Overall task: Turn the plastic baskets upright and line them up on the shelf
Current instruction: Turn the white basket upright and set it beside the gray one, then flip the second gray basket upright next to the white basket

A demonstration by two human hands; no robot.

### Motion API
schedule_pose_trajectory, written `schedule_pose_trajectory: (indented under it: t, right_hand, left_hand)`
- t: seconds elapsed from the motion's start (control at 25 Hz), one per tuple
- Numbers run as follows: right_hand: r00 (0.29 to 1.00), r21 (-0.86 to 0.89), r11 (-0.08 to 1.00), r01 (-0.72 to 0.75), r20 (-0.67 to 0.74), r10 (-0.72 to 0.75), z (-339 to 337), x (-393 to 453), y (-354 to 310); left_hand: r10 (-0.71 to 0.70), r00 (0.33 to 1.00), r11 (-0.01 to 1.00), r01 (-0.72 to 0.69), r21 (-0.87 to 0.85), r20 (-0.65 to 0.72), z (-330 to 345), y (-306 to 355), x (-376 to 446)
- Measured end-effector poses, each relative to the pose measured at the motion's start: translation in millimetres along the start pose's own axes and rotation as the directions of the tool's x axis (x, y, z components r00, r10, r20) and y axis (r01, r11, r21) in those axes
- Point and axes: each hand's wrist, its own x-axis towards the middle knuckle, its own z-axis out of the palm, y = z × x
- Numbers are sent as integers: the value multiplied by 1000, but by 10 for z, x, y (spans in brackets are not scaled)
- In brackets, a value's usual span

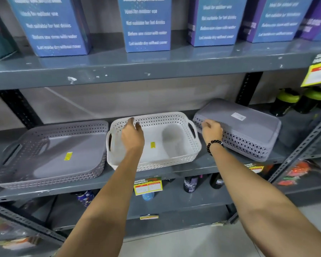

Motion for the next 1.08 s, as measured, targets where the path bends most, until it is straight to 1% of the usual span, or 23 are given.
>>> schedule_pose_trajectory:
  t: [0.12,0.24,0.28,0.32,0.4,0.44,0.52,0.56,0.6,0.68,0.76,0.8,0.84,0.88,0.92,0.96,1.0,1.08]
  right_hand:
    - [998,-23,1000,11,-67,-13,-308,177,23]
    - [991,-95,995,-6,-134,-7,-697,541,178]
    - [988,-126,991,-38,-153,18,-813,671,243]
    - [984,-150,985,-80,-172,54,-919,835,327]
    - [965,-164,962,-218,-185,187,-1097,1186,491]
    - [945,-175,937,-302,-185,270,-1187,1363,590]
    - [883,-218,857,-467,-173,437,-1319,1598,749]
    - [855,-242,821,-518,-164,491,-1372,1701,803]
    - [835,-256,795,-549,-151,528,-1436,1779,827]
    - [828,-240,794,-558,-106,550,-1497,1892,872]
    - [834,-218,808,-547,-64,548,-1533,1986,915]
    - [837,-213,812,-543,-58,545,-1538,2026,922]
    - [830,-197,809,-553,-54,554,-1533,2044,908]
    - [825,-174,808,-562,-57,562,-1534,2044,868]
    - [812,-124,803,-583,-65,580,-1549,2043,828]
    - [804,-51,803,-594,-82,589,-1570,2053,781]
    - [812,42,819,-572,-114,573,-1597,2069,731]
    - [852,267,860,-434,-189,489,-1649,2069,640]
  left_hand:
    - [156,983,986,-149,-74,101,421,401,36]
    - [238,953,970,-221,-105,188,910,861,-11]
    - [259,944,964,-241,-111,202,1055,1012,-18]
    - [289,933,956,-271,-111,214,1214,1182,-21]
    - [342,904,940,-332,-82,256,1560,1507,20]
    - [342,889,938,-341,-58,303,1744,1676,53]
    - [306,867,942,-335,5,393,2054,1927,159]
    - [289,860,942,-333,33,421,2201,2007,222]
    - [258,858,945,-319,67,445,2340,2064,265]
    - [160,853,942,-283,182,497,2533,2029,355]
    - [-9,820,948,-174,265,573,2667,1954,403]
    - [-75,797,955,-114,273,599,2721,1935,424]
    - [-113,788,966,-56,252,605,2733,1933,425]
    - [-130,792,976,-4,217,596,2732,1943,419]
    - [-140,810,983,43,181,569,2708,1952,389]
    - [-135,844,988,74,136,520,2672,1943,365]
    - [-114,880,994,100,54,461,2604,1945,333]
    - [-27,942,970,105,-218,334,2452,1923,265]
